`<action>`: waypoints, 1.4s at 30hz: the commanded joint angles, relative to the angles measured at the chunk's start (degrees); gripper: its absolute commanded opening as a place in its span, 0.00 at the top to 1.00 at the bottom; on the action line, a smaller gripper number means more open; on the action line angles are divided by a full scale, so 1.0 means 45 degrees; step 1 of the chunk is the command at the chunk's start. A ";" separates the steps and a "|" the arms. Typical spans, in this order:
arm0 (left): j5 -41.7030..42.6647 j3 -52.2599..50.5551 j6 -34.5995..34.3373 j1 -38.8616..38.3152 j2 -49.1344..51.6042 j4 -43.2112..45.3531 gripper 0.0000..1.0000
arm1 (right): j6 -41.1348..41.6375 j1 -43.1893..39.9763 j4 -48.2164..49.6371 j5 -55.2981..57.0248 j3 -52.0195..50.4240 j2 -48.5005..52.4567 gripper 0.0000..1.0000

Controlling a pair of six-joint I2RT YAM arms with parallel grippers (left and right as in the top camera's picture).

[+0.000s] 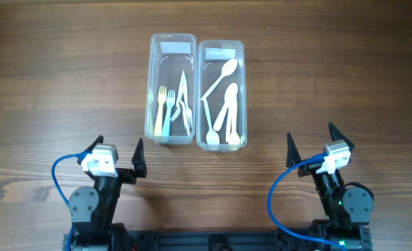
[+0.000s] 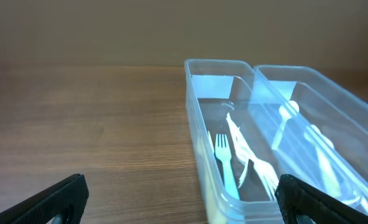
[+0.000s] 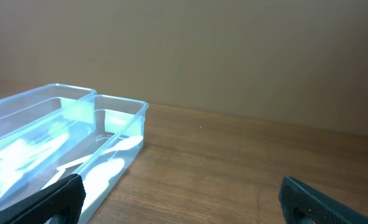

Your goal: Pack container

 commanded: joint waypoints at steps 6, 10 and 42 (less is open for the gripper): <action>0.0155 -0.0131 0.1044 0.0078 -0.0170 -0.0112 0.00 | -0.0063 0.0078 0.0068 0.0107 -0.0015 -0.0151 0.00; 0.0151 -0.0131 0.1044 0.0078 -0.0160 -0.0107 0.00 | -0.0063 0.0078 0.0068 0.0107 -0.0015 -0.0151 0.00; 0.0155 -0.0131 0.1044 0.0078 -0.0160 -0.0112 0.00 | -0.0063 0.0078 0.0068 0.0107 -0.0015 -0.0151 0.00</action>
